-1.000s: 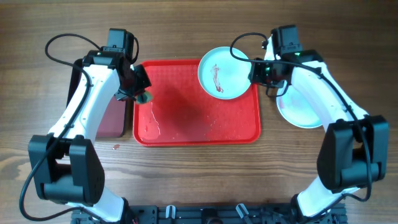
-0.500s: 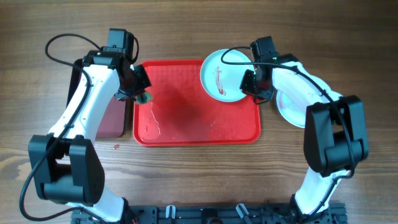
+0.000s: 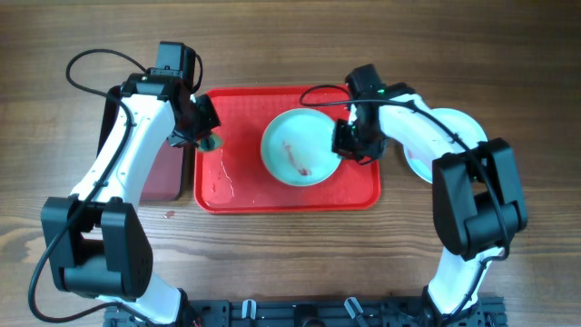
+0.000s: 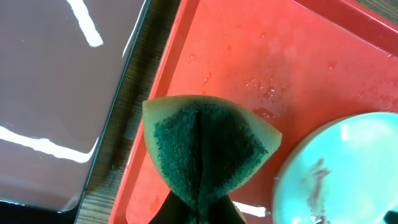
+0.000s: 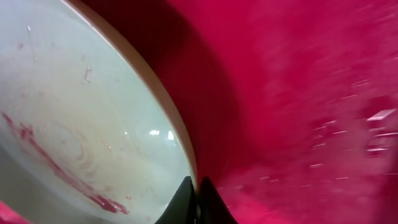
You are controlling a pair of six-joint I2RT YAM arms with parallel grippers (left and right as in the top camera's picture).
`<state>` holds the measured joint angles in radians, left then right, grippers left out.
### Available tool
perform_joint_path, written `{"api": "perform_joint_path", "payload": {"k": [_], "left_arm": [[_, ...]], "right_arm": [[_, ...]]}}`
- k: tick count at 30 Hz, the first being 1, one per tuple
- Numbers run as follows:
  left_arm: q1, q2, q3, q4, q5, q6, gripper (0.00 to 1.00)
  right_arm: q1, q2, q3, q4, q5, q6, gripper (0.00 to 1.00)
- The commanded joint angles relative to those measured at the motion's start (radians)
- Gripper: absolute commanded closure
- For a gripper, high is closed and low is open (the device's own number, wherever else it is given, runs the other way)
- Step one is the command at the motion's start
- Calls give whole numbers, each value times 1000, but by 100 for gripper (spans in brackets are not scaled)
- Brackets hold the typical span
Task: Clean dirty plates on tray and stack at the side
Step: 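Drag the blue plate toward the tray center with the right gripper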
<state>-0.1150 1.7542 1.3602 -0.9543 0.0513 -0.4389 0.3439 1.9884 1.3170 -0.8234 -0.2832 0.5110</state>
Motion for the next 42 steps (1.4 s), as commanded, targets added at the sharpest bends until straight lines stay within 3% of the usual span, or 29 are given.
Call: {"api": "perform_joint_path", "payload": {"k": [1,3,9,17,20,25,30,39,42], "left_arm": [[-1,-3,-6,-1,12,16,96],[-1,-3,-6,-1,12,16,96],[-1,-3,-6,-1,12,16,96],[-1,-3,-6,0,12,16,96],[-1,-3,-6,-3,12,16,96],[-1,-3,-6,-5,12,16,96],[-1,-3,-6,-5,12,16,96],[-1,-3,-6,-4,12,16,96],[-1,-3,-6,-4,12,16,96]], "right_arm": [[22,14,-5,0,-64,-10,84],[22,14,-5,0,-86,-11,75],[21,12,0,0,-103,-55,69],[9,13,69,73,-3,-379,43],[10,13,69,127,92,-441,35],[10,17,65,190,100,-549,36],[10,18,63,215,79,-595,55],[12,18,-2,224,31,-616,58],[12,19,-4,217,32,-617,68]]}}
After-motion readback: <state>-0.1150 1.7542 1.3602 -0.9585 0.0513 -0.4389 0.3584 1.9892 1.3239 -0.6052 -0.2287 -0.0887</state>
